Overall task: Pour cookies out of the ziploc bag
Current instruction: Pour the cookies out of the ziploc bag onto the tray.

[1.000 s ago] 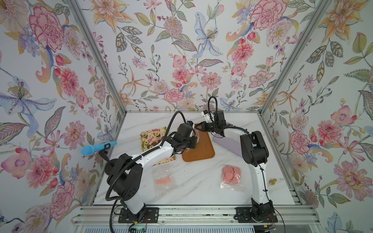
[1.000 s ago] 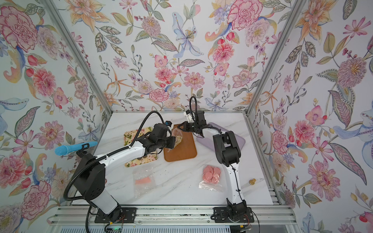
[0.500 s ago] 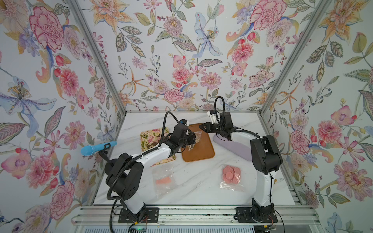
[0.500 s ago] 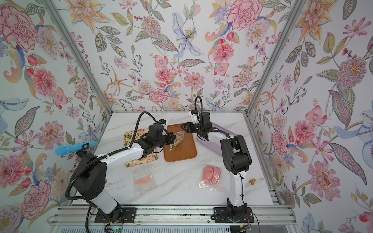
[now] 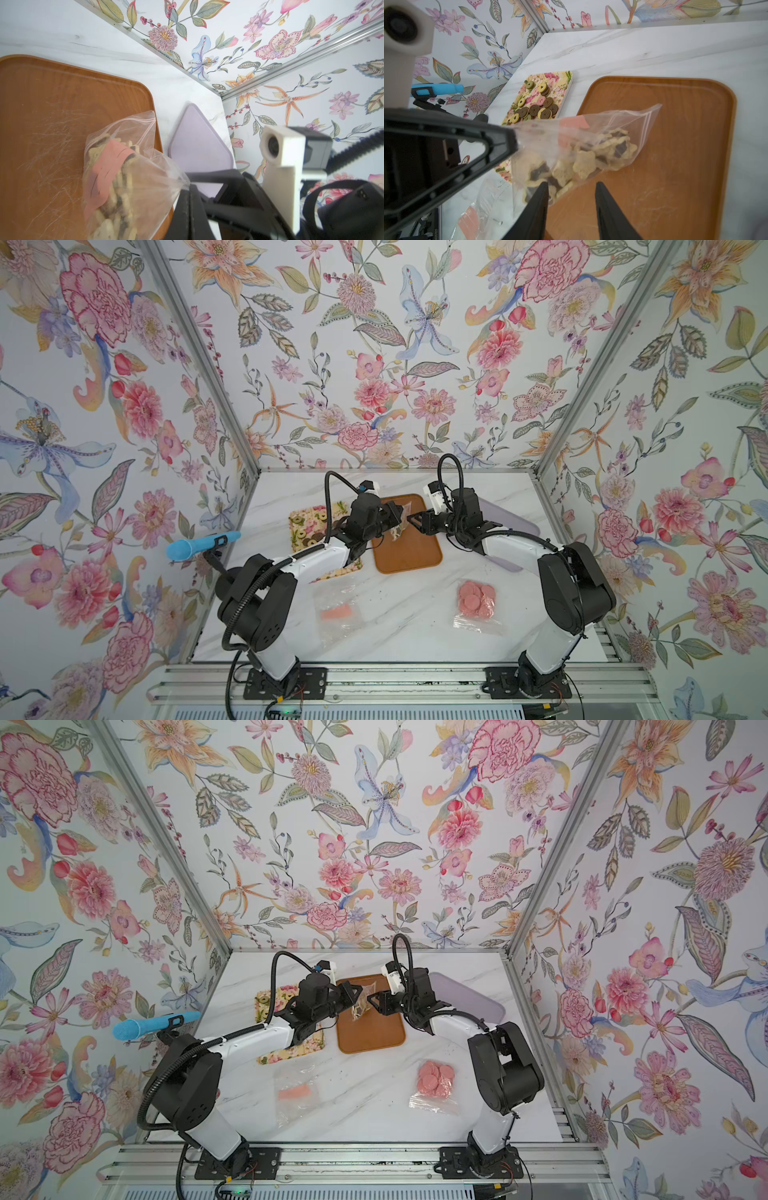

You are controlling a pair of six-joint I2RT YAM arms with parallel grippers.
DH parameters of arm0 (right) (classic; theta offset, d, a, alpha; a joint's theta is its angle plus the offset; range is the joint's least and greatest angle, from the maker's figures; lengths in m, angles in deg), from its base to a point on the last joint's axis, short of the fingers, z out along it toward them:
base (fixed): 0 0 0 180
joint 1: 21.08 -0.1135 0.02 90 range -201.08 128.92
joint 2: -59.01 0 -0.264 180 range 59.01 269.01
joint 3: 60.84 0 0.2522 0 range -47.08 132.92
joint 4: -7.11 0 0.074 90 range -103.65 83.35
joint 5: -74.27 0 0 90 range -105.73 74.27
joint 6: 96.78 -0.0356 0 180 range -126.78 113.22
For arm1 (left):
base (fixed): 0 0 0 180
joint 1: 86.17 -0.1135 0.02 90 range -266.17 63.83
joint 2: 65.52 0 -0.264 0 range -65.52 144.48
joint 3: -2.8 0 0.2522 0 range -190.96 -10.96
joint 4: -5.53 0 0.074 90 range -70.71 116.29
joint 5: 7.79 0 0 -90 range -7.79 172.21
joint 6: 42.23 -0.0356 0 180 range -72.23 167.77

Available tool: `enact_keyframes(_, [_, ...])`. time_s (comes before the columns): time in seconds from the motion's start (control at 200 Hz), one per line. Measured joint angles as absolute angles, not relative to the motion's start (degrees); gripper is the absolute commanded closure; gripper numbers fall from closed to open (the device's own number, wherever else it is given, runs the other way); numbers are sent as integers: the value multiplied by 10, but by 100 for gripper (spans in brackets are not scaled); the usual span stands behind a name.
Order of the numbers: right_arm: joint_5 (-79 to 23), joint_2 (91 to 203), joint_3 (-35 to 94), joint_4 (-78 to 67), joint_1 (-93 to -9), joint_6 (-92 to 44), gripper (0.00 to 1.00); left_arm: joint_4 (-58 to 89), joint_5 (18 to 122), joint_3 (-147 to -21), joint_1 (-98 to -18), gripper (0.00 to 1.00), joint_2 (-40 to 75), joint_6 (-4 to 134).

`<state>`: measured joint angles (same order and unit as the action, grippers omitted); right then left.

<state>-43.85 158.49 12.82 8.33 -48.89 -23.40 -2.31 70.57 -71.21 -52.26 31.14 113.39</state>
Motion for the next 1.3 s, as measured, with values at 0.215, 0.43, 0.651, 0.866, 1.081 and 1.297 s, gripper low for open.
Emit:
enact_keyframes(0.215, [-399,1575,101,106,-534,-228,54,-68,704,-712,-524,100,346,1172])
enact_keyframes(0.43, [-364,1575,102,112,-552,-221,53,-78,704,-712,-524,100,347,1177])
enact_keyframes(0.651, [-320,1575,110,87,-567,-206,60,-79,704,-712,-524,100,347,1177])
enact_keyframes(0.866, [-300,1575,111,66,-575,-204,60,-79,704,-712,-524,100,347,1177])
enact_keyframes(1.081, [-291,1575,111,51,-575,-204,69,-79,704,-712,-524,100,348,1176])
enact_keyframes(1.297, [-281,1575,111,44,-586,-204,78,-78,704,-713,-524,100,348,1172])
